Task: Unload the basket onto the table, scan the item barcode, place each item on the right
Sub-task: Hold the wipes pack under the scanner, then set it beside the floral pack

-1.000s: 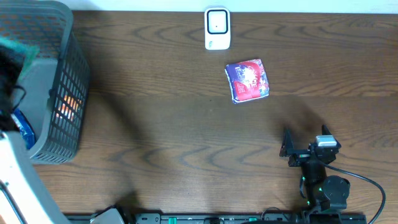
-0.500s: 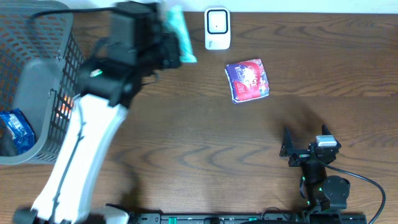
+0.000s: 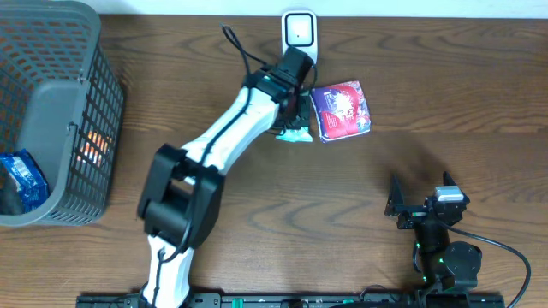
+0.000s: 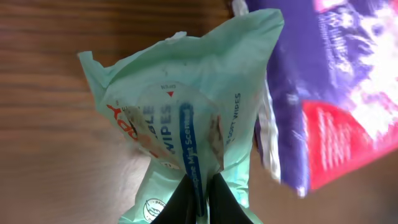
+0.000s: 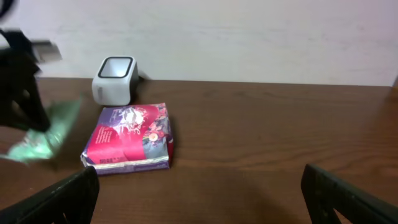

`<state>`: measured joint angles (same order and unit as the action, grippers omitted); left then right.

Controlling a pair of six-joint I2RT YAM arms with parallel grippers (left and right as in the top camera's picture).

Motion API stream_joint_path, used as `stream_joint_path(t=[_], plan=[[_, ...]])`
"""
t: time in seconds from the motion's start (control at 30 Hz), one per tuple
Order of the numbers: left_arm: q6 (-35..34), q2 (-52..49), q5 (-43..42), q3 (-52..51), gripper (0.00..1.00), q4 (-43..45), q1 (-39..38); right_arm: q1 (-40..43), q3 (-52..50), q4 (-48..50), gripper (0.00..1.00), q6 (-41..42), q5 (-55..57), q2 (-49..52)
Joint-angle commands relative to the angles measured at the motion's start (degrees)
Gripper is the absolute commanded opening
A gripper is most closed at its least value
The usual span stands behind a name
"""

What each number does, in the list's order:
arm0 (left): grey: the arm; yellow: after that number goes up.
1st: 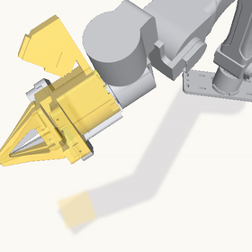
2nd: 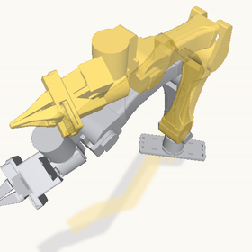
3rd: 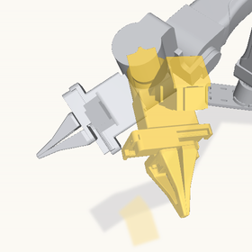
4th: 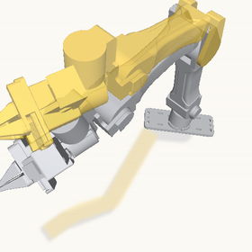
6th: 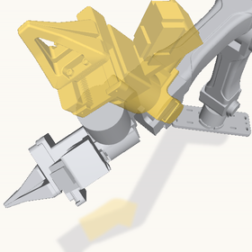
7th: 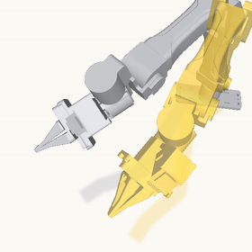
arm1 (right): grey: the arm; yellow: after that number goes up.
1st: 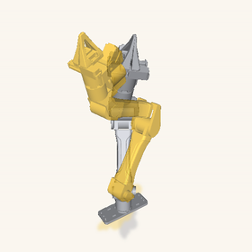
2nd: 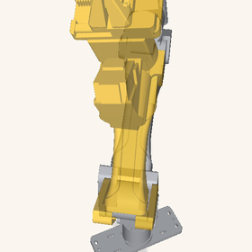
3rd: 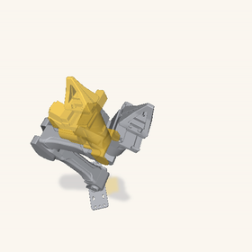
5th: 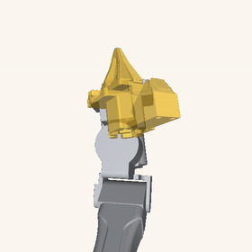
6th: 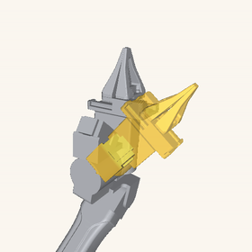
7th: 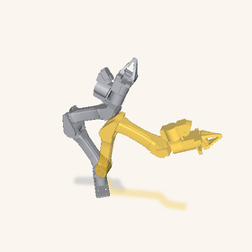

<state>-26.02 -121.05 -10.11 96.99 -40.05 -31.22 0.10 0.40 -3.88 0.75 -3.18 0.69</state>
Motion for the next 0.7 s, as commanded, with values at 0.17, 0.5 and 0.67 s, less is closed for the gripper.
stream_joint_path(t=[0.17, 0.5, 0.67], plan=[[-9.0, -5.9, 0.7, 0.7, 0.07, 9.7, -1.1, 0.3, -0.1, -0.2, 0.99, -0.6, -0.2, -0.3], [2.9, -7.0, -3.6, 0.7, 0.07, 15.4, -4.0, 0.3, -0.1, -0.2, 0.99, -0.6, -0.2, -0.4], [4.6, -7.0, -12.4, 0.7, 0.08, 19.6, -4.0, 0.3, -0.1, -0.2, 0.99, -0.6, -0.2, -0.4]])
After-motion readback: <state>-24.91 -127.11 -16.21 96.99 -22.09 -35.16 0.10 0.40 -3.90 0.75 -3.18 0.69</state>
